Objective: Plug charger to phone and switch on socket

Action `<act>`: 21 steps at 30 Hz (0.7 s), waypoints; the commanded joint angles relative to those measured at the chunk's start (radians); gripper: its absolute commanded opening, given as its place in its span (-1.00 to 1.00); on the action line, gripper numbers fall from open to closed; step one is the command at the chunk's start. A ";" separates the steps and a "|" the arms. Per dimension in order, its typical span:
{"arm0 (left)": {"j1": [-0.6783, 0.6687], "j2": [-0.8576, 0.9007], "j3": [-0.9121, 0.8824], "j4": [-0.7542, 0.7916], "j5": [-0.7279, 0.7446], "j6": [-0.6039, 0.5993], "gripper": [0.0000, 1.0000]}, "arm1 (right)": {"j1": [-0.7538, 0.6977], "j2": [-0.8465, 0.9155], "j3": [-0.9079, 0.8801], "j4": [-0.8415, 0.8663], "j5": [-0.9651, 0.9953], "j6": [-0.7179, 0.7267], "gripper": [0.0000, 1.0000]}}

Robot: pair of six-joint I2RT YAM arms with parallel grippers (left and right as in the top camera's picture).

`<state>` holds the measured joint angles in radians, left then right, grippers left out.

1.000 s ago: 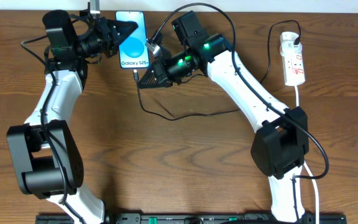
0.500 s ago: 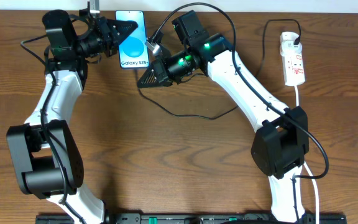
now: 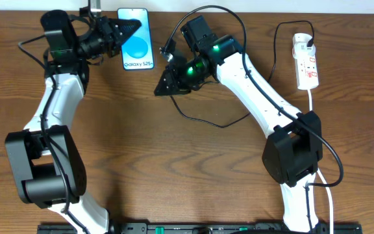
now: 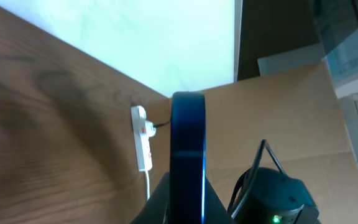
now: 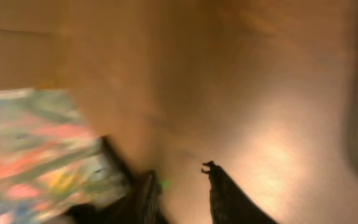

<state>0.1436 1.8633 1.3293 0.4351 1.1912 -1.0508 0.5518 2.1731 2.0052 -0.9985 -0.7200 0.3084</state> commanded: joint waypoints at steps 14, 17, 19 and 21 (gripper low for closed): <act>0.069 -0.005 0.012 0.015 -0.055 -0.047 -0.85 | 0.110 0.224 -0.005 0.207 0.703 -0.206 0.06; 0.069 -0.005 0.012 0.015 -0.055 -0.047 -0.86 | 0.126 0.267 -0.005 0.264 0.732 -0.228 0.02; 0.069 -0.005 0.012 0.015 -0.055 -0.047 -0.86 | 0.135 0.283 -0.005 0.288 0.761 -0.227 0.00; 0.069 -0.005 0.012 0.016 -0.055 -0.047 -0.86 | 0.140 0.294 -0.005 0.301 0.774 -0.228 -0.05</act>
<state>0.2077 1.8633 1.3293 0.4381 1.1305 -1.0927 0.6834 2.4428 2.0037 -0.7017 -0.0113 0.1078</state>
